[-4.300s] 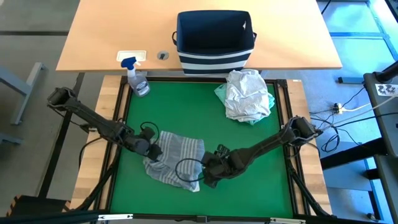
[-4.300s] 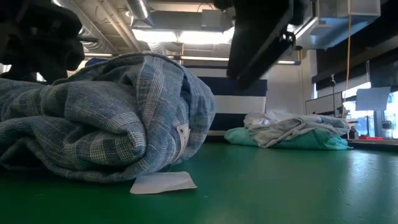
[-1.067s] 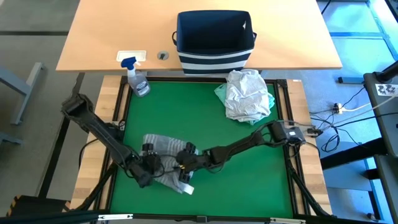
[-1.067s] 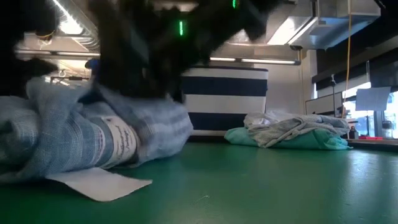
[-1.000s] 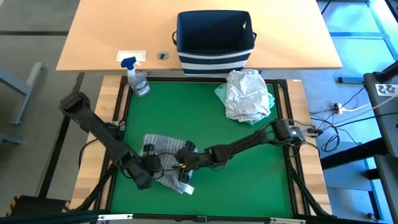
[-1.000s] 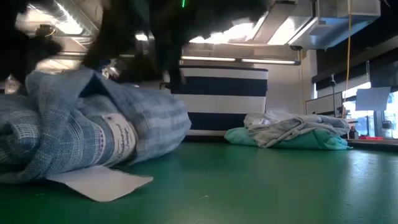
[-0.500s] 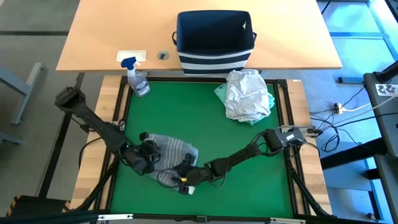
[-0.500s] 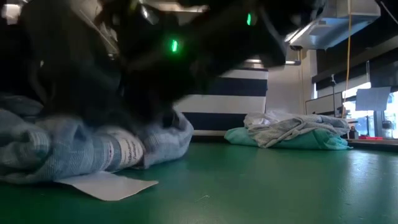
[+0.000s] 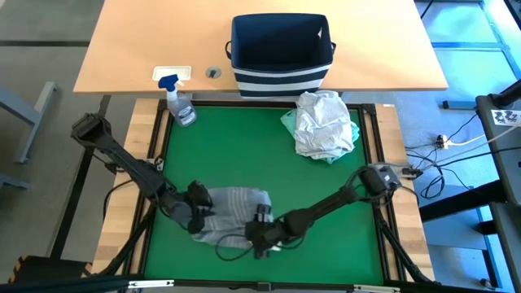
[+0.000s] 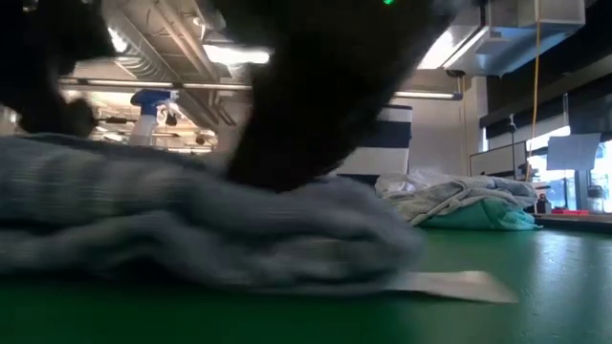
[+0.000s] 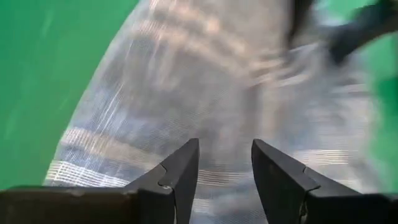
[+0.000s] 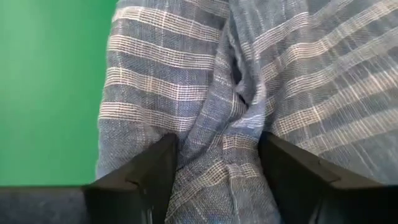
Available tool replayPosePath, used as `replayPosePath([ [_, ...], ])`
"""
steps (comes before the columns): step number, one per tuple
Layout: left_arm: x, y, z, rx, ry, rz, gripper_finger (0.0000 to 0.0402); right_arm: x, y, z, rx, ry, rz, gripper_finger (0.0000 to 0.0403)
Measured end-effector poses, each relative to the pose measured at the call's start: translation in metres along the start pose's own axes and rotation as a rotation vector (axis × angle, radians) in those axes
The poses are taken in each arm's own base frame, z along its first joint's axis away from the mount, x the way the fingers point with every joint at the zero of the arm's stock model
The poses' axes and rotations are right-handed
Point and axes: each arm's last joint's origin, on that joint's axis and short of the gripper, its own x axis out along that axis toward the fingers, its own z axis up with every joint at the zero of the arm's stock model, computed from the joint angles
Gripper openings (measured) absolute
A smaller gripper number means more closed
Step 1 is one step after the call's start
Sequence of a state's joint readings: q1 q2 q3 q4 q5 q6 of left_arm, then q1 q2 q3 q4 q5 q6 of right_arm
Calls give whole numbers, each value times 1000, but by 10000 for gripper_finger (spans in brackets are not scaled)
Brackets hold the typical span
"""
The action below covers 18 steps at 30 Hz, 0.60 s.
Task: Fold laundry
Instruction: Fold the blue polo shirt, then stack the blue polo shirt on top of the white polo shirt
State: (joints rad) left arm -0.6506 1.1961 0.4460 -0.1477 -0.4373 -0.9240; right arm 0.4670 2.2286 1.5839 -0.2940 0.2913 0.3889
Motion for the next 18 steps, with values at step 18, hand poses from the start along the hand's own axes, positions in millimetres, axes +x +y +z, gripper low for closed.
replayPosePath([
  [18, -37, -45, 60, 240, -86, 23, 144, -136, -40, 20, 601, 207, -83, 294],
])
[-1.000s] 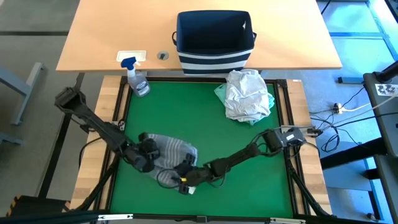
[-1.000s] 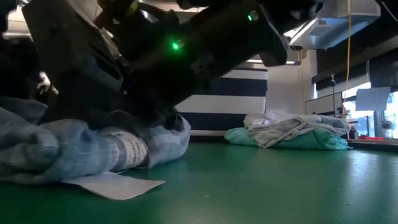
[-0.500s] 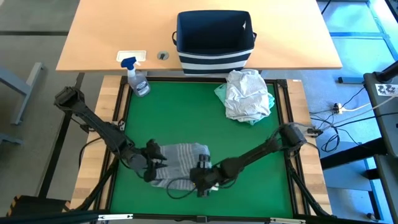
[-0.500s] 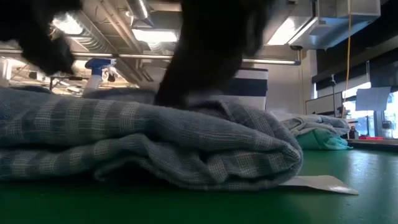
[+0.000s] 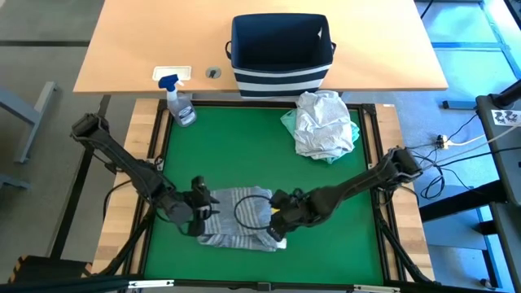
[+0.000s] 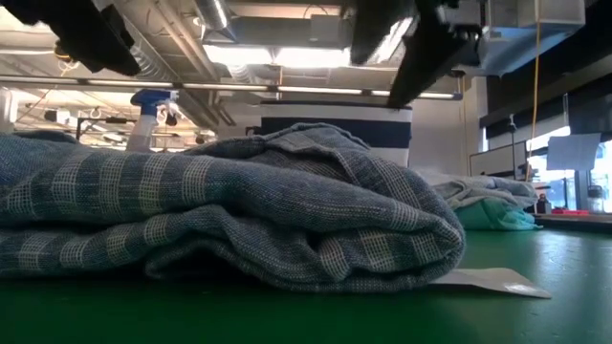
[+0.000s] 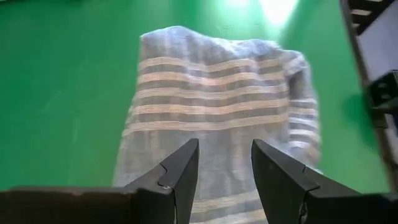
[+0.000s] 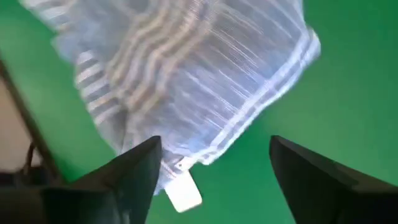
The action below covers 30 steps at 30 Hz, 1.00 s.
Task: Fold laundry
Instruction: Stack the blue polo shirt on top of the white polo shirt
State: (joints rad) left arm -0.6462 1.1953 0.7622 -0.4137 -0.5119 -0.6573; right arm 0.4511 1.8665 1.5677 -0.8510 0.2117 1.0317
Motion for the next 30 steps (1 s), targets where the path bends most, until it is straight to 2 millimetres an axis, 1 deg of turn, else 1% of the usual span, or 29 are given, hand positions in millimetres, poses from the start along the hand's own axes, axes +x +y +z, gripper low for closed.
replayPosePath([
  [1, 2, 1, -2, 0, -2, 11, 144, 6, -1, -2, 32, -4, 1, 303],
  [4, 7, 4, -6, 7, -2, 49, 144, 26, 0, -3, 136, -88, 90, 321],
  [6, 12, 6, -10, 10, 5, 73, 143, 41, -8, -7, 204, -100, 114, 326],
  [9, 19, 9, -16, 4, 20, 96, 143, 63, -25, -10, 320, -112, 117, 328],
  [13, 28, 10, -21, -6, 18, 100, 143, 78, -40, -6, 438, -104, 141, 327],
  [17, 38, 9, -27, -7, 9, 114, 143, 92, -42, -6, 469, -83, 194, 327],
  [20, 50, 10, -39, -1, 31, 122, 143, 99, -44, -10, 465, -48, 168, 326],
  [23, 64, 11, -54, -26, 57, 134, 143, 101, -45, -12, 459, -24, 150, 326],
  [27, 81, 13, -73, -31, 118, 153, 143, 94, -43, -10, 447, -4, 185, 326],
  [30, 92, 13, -83, -37, 132, 171, 143, 90, -43, -8, 443, 29, 209, 326],
])
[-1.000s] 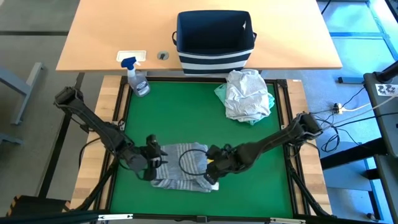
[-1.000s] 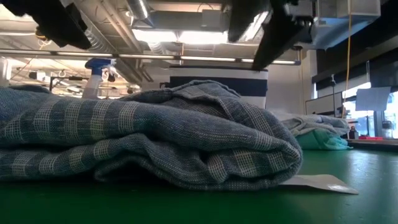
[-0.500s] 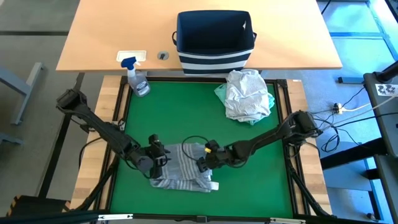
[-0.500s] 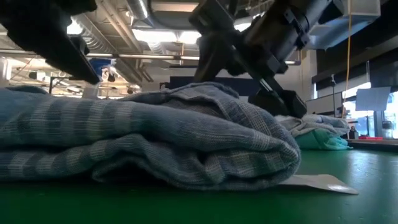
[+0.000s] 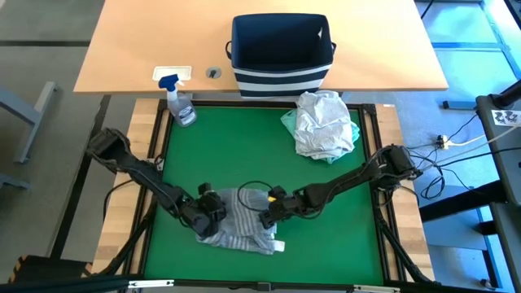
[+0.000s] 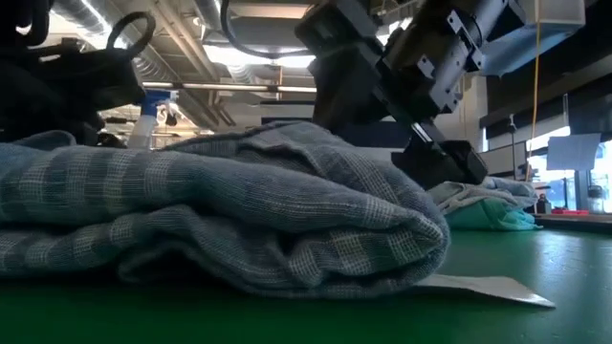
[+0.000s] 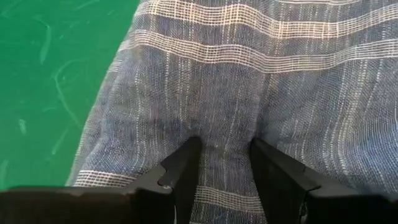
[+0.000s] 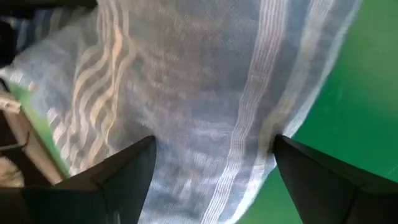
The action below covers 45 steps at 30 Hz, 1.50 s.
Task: Fold laundry
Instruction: Stack the blue polo shirt on top of the white polo shirt
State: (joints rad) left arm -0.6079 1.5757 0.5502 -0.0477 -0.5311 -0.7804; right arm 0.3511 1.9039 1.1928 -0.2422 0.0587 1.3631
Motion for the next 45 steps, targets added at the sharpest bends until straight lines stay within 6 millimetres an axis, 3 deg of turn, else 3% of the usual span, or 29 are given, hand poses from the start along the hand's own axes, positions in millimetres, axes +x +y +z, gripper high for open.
replayPosePath([
  [4, 8, -3, -3, -3, -9, 1, 143, 0, 0, -1, -2, 15, 5, 326],
  [22, 10, -5, -3, -15, -24, -22, 144, -1, -13, 7, 10, 91, -102, 326],
  [32, 10, -5, -3, -15, -27, -23, 144, 23, -17, 4, -1, 109, -63, 326],
  [36, 10, -6, -3, -18, -31, -27, 144, 24, -13, -2, -21, 25, -46, 326],
  [45, 10, -6, -3, -19, -34, -29, 144, 51, -2, 0, -13, -4, 169, 326],
])
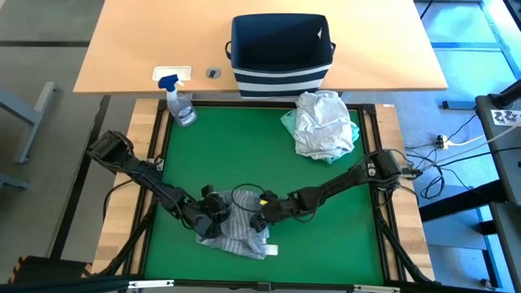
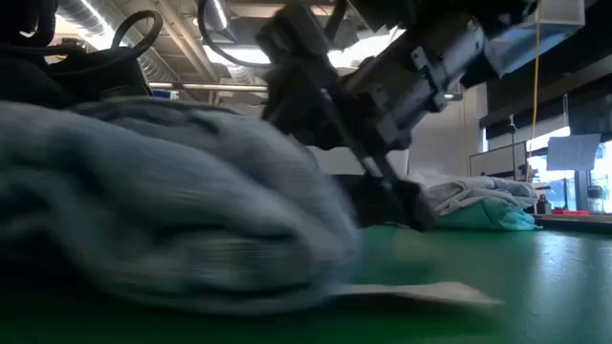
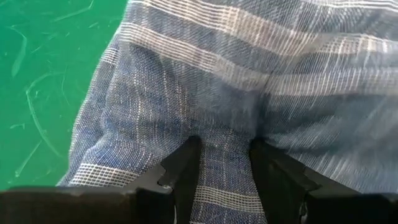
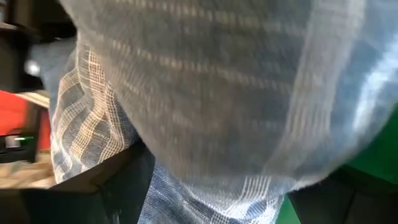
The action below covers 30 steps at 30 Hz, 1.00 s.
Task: Fold laundry
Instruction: Stack the blue polo shirt on top of the white polo shirt
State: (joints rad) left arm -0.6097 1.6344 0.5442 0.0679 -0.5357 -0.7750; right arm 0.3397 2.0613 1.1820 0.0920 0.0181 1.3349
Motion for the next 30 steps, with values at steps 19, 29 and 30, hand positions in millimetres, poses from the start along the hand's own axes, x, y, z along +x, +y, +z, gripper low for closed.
replayPosePath([
  [19, 0, 0, 0, -2, -3, -1, 144, -65, 15, -3, -91, 230, -95, 296],
  [29, 0, 0, 1, -5, -7, 0, 144, -103, 24, -8, -119, 266, -114, 321],
  [30, 0, 0, 1, -7, -9, -1, 144, -103, 26, -8, -111, 267, -98, 333],
])
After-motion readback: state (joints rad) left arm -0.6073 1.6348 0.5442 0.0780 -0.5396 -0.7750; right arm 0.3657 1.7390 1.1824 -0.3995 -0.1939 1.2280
